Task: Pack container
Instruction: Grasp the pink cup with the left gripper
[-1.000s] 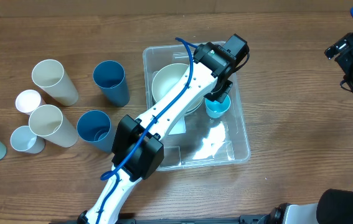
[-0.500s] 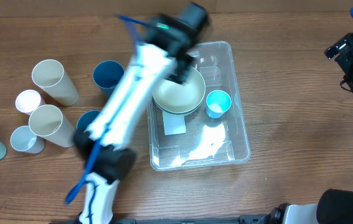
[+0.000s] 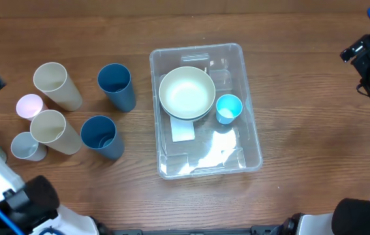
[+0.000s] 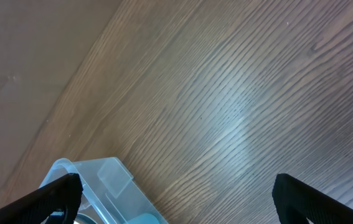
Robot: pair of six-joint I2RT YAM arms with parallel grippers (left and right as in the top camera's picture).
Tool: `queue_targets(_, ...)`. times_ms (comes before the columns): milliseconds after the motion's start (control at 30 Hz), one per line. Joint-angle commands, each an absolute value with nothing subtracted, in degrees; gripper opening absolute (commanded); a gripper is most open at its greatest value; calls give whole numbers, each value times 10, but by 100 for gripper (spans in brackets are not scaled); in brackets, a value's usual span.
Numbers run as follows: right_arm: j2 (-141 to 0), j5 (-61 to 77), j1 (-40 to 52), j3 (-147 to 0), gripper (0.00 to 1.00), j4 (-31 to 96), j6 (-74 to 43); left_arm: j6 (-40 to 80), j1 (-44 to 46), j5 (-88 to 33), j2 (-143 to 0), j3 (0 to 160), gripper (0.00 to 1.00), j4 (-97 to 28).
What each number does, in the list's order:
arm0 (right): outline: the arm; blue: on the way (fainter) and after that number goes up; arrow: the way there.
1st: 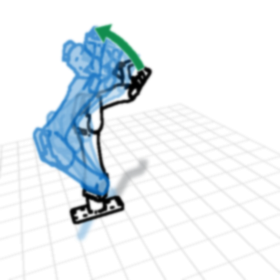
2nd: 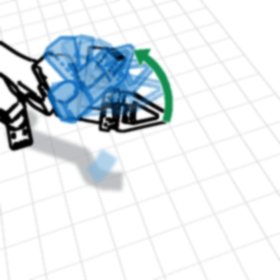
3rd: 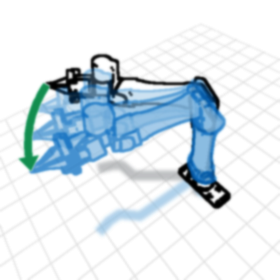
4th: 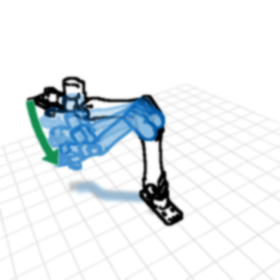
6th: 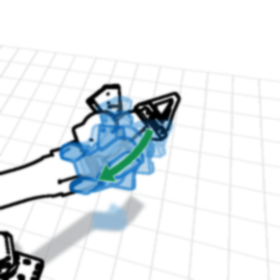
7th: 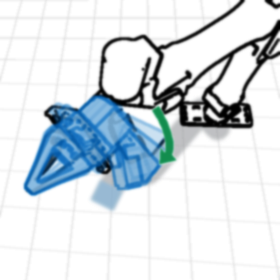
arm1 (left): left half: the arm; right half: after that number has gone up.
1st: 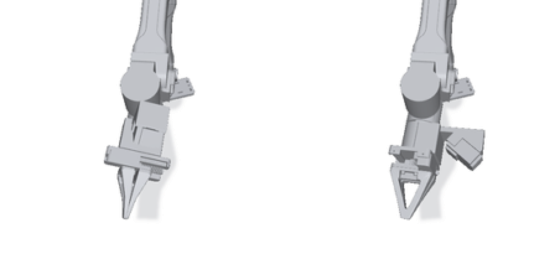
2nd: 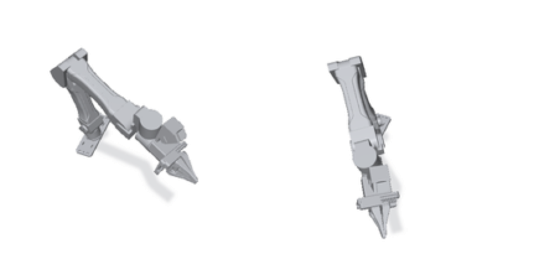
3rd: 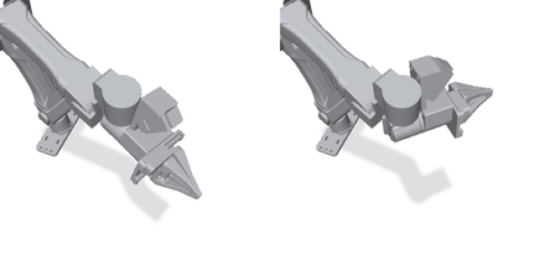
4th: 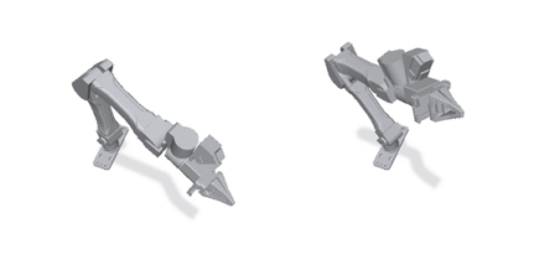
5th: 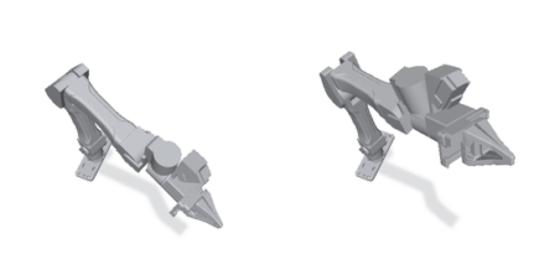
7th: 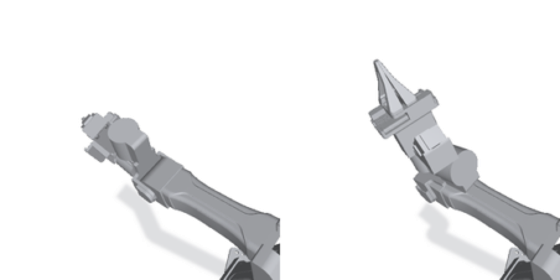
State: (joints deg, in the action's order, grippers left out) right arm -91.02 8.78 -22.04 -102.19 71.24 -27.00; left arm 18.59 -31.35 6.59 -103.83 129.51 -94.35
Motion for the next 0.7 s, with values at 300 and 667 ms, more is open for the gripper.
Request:
queue_targets(300, -906, 86, -220, -1025, 100, 710, -273, 121, -391, -116, -1142, 1028, 68, -670)
queue_targets(667, -906, 86, -220, -1025, 100, 710, -273, 129, -360, -38, -1255, 1028, 38, -633)
